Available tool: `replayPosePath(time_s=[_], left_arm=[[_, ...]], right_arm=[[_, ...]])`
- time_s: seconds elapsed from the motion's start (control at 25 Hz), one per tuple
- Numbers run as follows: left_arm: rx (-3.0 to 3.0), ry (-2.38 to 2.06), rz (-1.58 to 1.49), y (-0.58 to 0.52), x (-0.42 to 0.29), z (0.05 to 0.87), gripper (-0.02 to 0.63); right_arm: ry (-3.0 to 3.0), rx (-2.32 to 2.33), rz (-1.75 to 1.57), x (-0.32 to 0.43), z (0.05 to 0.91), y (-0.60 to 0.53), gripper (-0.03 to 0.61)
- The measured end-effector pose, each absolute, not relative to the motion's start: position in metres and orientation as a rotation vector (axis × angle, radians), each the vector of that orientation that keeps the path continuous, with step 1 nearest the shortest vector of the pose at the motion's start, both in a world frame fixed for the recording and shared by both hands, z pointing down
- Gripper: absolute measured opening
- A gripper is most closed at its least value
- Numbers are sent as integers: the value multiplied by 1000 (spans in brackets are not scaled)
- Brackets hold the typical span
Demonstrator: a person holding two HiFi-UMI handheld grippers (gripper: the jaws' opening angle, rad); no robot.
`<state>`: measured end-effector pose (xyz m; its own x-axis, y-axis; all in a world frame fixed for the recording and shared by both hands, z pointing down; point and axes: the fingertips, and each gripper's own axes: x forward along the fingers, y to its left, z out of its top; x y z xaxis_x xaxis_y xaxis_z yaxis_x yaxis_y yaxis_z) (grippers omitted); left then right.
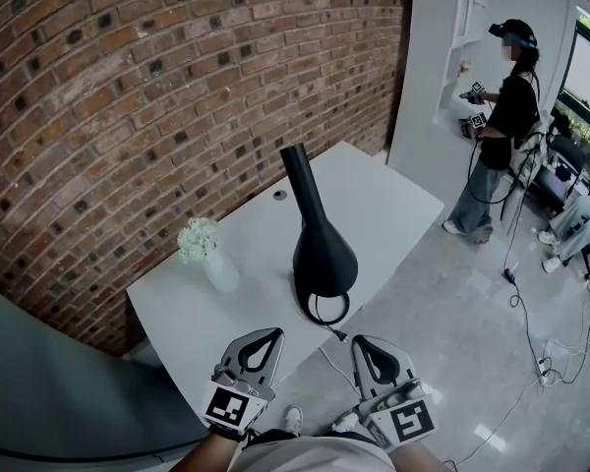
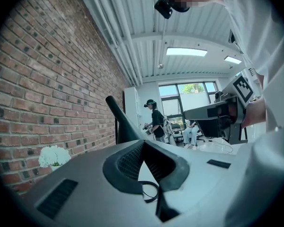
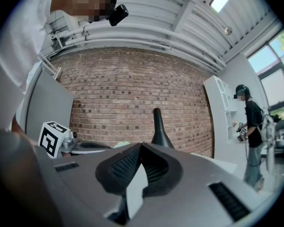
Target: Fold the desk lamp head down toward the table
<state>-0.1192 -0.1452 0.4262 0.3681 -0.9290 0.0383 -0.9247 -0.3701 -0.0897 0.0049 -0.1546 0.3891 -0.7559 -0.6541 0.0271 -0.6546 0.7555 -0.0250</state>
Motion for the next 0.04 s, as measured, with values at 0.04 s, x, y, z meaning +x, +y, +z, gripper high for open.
replayPosePath(time_s=[0.04], left_arm=[[-2554,1734,-128,-145,-120,426,8]], right_arm=[[-2930,1090,54,4,388,-154,18]])
